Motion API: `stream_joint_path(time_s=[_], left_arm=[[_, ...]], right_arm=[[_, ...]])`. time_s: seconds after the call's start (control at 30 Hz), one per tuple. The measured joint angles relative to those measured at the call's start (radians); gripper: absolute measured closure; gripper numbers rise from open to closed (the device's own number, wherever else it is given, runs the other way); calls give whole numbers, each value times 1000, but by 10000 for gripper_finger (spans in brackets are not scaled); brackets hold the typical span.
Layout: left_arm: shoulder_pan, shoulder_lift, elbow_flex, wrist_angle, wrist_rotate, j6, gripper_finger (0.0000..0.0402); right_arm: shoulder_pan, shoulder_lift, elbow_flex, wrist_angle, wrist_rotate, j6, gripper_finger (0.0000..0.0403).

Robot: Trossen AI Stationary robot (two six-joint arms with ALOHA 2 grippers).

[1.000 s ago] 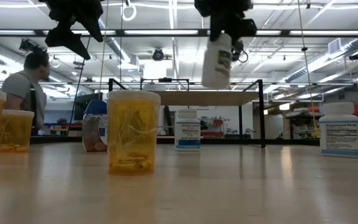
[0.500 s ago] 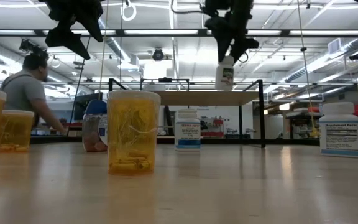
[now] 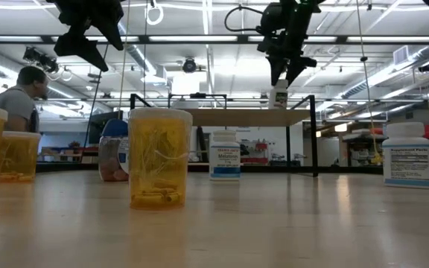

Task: Pick and place medicine bottles onto shelf by color
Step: Put the white medicine bottle on the shelf

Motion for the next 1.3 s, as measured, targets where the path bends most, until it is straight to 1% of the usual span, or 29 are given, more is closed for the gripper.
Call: stream_joint_path(time_s=[0.3, 0.6, 0.83, 1.1, 1.3], left_arm=[[0, 0, 0, 1, 0, -1, 108], [0, 0, 0, 0, 0, -11, 108], [0, 0, 0, 0, 0, -11, 108], [0, 0, 0, 1, 0, -10, 108], [0, 0, 0, 1, 0, -10, 108]], right_arm=[[-2, 60, 2, 38, -27, -38, 191], [-30, 68, 30, 21, -25, -53, 189], [-41, 68, 31, 9, -54, -75, 162], [-40, 68, 31, -15, -70, -81, 173], [-40, 68, 31, 19, -70, -79, 166]])
